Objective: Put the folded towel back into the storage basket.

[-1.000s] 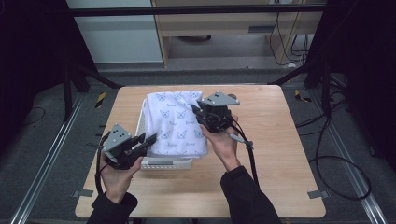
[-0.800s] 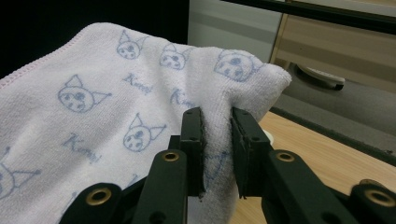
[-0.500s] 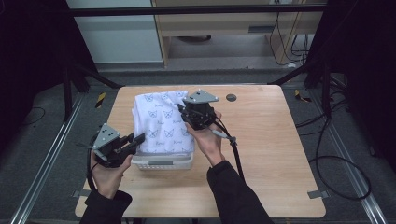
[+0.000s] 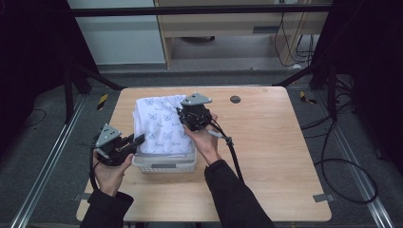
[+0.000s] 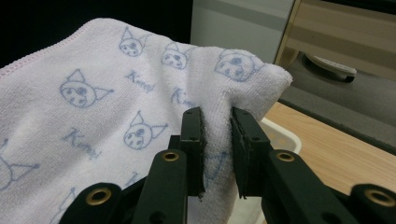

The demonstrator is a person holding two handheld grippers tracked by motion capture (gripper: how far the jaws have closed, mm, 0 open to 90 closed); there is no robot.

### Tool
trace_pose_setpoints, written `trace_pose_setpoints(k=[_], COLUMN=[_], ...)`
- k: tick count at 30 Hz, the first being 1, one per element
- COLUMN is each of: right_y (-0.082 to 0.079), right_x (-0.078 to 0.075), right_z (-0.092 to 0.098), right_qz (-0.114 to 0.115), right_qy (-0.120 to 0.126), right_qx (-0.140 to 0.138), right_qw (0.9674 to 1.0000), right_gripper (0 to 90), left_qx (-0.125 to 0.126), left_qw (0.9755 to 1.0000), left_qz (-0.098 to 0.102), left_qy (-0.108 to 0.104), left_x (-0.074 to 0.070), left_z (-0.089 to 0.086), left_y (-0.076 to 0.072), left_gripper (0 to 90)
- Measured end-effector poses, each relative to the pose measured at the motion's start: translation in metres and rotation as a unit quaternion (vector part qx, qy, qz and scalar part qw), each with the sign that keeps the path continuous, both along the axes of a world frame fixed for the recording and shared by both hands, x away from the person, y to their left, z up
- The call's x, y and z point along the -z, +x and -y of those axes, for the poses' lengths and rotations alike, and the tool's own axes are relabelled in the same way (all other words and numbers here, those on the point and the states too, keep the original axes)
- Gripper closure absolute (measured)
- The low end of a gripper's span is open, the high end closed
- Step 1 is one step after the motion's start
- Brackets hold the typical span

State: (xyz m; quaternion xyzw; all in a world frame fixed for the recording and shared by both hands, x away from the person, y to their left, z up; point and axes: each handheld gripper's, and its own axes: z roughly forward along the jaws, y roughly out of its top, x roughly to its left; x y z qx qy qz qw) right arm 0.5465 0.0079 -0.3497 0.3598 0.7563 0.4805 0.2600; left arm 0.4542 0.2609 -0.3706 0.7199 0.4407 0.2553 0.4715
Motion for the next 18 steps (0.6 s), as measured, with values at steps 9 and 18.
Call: trace_pose_setpoints(k=[9, 18], right_y=[0.012, 0.017], right_x=[0.013, 0.023], right_z=[-0.005, -0.008], right_qz=[-0.015, -0.017], right_qy=[0.004, -0.007], right_qx=[0.004, 0.006], right_qw=[0.9999, 0.9998], right_gripper=[75.9, 75.9], left_qx=[-0.006, -0.006], left_qw=[0.9999, 0.9996], left_qz=[-0.012, -0.025], left_qy=[0.007, 0.008], left_x=[0.010, 0.019], left_z=[-0.002, -0.003], left_y=[0.009, 0.017], left_gripper=[74.8, 74.8])
